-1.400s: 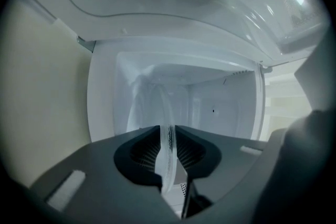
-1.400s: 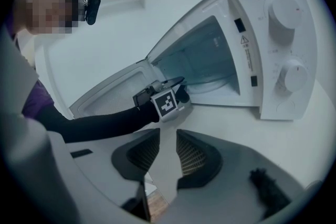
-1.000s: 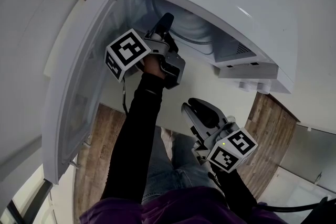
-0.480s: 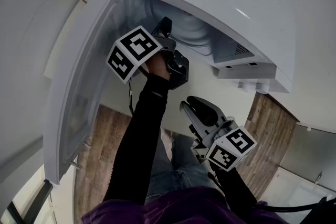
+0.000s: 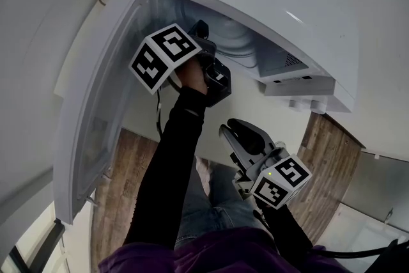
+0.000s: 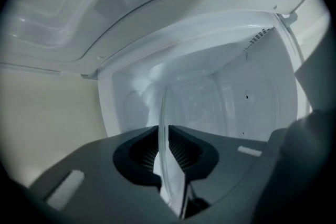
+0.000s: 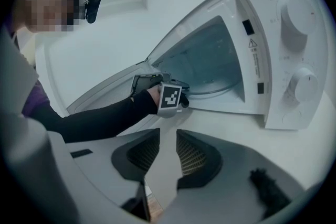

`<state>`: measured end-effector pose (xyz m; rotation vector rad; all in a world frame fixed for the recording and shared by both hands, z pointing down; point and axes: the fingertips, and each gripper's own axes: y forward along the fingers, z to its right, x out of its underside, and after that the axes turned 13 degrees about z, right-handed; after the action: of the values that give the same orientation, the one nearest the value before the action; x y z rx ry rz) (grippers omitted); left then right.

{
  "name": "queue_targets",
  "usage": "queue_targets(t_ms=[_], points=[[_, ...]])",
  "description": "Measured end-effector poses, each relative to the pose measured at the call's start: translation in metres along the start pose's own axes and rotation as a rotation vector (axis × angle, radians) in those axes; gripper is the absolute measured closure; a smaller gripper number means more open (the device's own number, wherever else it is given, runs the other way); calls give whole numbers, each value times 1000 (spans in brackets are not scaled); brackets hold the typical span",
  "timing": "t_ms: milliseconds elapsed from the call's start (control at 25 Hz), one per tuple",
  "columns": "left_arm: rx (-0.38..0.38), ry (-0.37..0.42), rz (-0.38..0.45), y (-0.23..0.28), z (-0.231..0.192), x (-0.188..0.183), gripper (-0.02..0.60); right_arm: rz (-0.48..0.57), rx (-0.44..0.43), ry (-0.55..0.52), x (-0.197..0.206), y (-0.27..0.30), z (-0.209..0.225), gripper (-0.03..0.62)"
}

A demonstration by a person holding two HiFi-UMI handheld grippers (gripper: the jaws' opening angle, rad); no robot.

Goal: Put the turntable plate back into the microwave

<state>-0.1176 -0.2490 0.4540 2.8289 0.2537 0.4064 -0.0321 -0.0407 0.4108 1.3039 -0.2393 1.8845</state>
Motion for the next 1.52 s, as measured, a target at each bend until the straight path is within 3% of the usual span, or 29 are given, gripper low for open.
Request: queue_targets(t_ms=[120, 360, 560, 760, 880, 1160, 1520], points=[[5, 21, -8, -1, 1, 2, 540, 2, 3, -10, -1, -1, 0, 490], [19, 41, -33, -3, 1, 4, 540, 46, 61, -140, -22, 16, 26, 490], [20, 57, -38, -3, 1, 4, 538, 108, 145, -104, -42, 58, 61, 490], [18, 51, -53, -3, 0, 5, 538, 106, 236, -48, -45, 85, 85, 490], [20, 52, -63, -4, 1, 6, 538, 89, 245, -77, -42, 92, 86, 488], [26, 75, -76, -5, 0, 6, 537, 114, 260, 15, -43, 103, 93, 490], [47, 258, -210, -12, 1, 18, 506, 179, 314, 82, -51, 98, 103, 490]])
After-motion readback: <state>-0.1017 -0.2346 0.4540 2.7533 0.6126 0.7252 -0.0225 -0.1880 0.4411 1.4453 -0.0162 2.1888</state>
